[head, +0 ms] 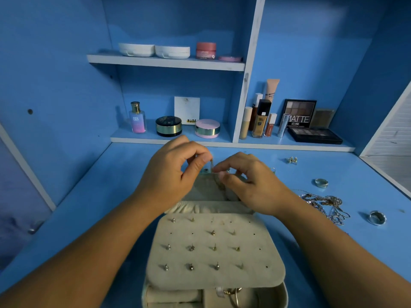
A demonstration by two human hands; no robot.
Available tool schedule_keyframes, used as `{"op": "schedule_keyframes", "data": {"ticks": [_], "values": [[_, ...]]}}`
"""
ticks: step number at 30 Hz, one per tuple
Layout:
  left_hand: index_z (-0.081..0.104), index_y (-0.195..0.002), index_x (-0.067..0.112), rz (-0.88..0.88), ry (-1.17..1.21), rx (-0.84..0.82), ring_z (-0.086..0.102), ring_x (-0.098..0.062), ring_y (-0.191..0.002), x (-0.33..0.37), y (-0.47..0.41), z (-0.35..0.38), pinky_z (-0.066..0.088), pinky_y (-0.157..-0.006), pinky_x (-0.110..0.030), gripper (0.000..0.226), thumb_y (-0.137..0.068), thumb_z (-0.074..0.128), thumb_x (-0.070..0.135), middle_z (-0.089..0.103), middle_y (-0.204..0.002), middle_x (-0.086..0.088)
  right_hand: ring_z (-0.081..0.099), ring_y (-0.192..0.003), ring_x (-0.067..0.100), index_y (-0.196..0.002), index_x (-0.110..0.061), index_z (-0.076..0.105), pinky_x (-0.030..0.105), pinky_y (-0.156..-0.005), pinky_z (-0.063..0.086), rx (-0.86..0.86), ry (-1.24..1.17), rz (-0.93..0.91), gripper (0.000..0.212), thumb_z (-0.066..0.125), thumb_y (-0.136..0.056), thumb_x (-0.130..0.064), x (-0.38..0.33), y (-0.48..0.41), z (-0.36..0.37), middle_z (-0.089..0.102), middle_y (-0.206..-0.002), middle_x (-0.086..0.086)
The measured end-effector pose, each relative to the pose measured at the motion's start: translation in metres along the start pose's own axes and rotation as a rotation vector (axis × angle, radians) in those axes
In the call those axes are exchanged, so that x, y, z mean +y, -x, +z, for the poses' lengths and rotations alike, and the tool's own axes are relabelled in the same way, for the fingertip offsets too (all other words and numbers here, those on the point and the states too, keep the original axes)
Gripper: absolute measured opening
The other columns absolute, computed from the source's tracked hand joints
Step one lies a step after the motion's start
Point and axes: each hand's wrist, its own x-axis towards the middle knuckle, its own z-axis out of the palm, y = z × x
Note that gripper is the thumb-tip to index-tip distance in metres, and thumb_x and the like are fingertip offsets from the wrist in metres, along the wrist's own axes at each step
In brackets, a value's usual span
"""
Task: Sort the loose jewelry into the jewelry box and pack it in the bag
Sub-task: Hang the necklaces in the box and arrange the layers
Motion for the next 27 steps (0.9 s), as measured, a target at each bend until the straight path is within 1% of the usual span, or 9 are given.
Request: {"op": "schedule_keyframes", "data": {"ticks": [3, 9, 11, 13, 15, 18, 21, 25, 27], "values": [[0.073, -0.094, 0.014, 0.025, 0.011, 0.005, 0.052, 0.000, -0.079, 0.001, 0.001, 0.000, 0.037, -0.071, -0.009, 0.023, -0.095, 0.057, 0.030, 0.060, -0.084, 0.003, 0.055, -0.098, 0.010, -0.101, -0.035, 0.068, 0.030, -0.085, 0.046, -0.015, -0.126, -0.045, 0.017, 0.056, -0.089, -0.039, -0.007, 0.002, 0.005, 0.061, -0.100, -0.014], [0.072, -0.093, 0.015, -0.010, 0.026, 0.049, 0.050, 0.000, -0.076, -0.001, 0.000, -0.001, 0.038, -0.068, -0.012, 0.019, -0.095, 0.059, 0.029, 0.059, -0.081, 0.005, 0.051, -0.057, 0.006, -0.085, -0.022, 0.067, 0.018, -0.057, 0.043, 0.056, -0.447, 0.032, 0.011, 0.059, -0.091, -0.025, -0.013, 0.000, 0.005, 0.063, -0.076, 0.004], [0.070, -0.092, 0.013, -0.040, 0.022, 0.055, 0.049, 0.002, -0.075, -0.002, 0.000, 0.000, 0.036, -0.068, -0.008, 0.014, -0.095, 0.061, 0.023, 0.055, -0.079, 0.013, 0.057, -0.071, 0.006, -0.082, -0.026, 0.066, 0.020, -0.068, 0.047, 0.097, -0.508, 0.037, 0.012, 0.058, -0.091, -0.027, -0.012, -0.001, 0.003, 0.067, -0.080, 0.001], [0.069, -0.090, 0.012, -0.062, 0.022, 0.044, 0.049, 0.005, -0.075, -0.001, 0.001, 0.001, 0.035, -0.069, -0.005, 0.011, -0.093, 0.060, 0.019, 0.052, -0.079, 0.020, 0.061, -0.082, 0.015, -0.081, -0.027, 0.066, 0.035, -0.080, 0.050, 0.126, -0.559, 0.033, 0.013, 0.058, -0.091, -0.029, -0.011, -0.002, 0.003, 0.068, -0.082, -0.005], [0.067, -0.089, 0.013, -0.089, 0.046, 0.012, 0.050, 0.005, -0.077, -0.001, 0.002, 0.003, 0.035, -0.071, -0.003, 0.010, -0.093, 0.060, 0.018, 0.056, -0.080, 0.018, 0.060, -0.082, 0.017, -0.083, -0.025, 0.066, 0.041, -0.081, 0.050, 0.144, -0.603, 0.039, 0.011, 0.058, -0.090, -0.029, -0.010, -0.003, 0.001, 0.068, -0.083, -0.003], [0.067, -0.088, 0.014, -0.167, 0.112, -0.064, 0.055, -0.003, -0.082, -0.002, 0.004, 0.006, 0.035, -0.075, -0.002, 0.015, -0.092, 0.058, 0.024, 0.064, -0.083, 0.007, 0.058, -0.072, 0.002, -0.091, -0.014, 0.065, 0.019, -0.072, 0.048, 0.140, -0.677, 0.026, 0.011, 0.054, -0.092, -0.017, -0.012, -0.003, -0.002, 0.066, -0.074, -0.012], [0.066, -0.088, 0.021, -0.236, 0.178, -0.087, 0.056, -0.008, -0.085, -0.002, 0.004, 0.006, 0.034, -0.076, -0.003, 0.015, -0.091, 0.056, 0.031, 0.065, -0.087, 0.007, 0.054, -0.066, -0.001, -0.097, -0.011, 0.064, 0.013, -0.068, 0.044, 0.072, -0.702, 0.050, 0.014, 0.050, -0.095, -0.009, -0.014, -0.002, -0.006, 0.062, -0.067, -0.017], [0.064, -0.089, 0.034, -0.225, 0.212, -0.026, 0.057, -0.009, -0.086, 0.001, 0.002, 0.004, 0.035, -0.076, -0.003, 0.007, -0.090, 0.059, 0.032, 0.063, -0.087, 0.015, 0.044, -0.068, 0.016, -0.095, -0.015, 0.068, 0.026, -0.069, 0.039, -0.037, -0.646, 0.107, 0.020, 0.048, -0.096, -0.012, -0.018, 0.002, -0.009, 0.054, -0.077, 0.015], [0.067, -0.091, 0.032, -0.191, 0.206, -0.003, 0.058, -0.007, -0.086, 0.003, 0.001, 0.003, 0.035, -0.077, -0.004, 0.006, -0.090, 0.061, 0.030, 0.061, -0.086, 0.017, 0.047, -0.069, 0.015, -0.094, -0.016, 0.069, 0.026, -0.069, 0.039, -0.051, -0.596, 0.126, 0.017, 0.053, -0.094, -0.021, -0.021, 0.002, -0.008, 0.060, -0.084, 0.019]]}}
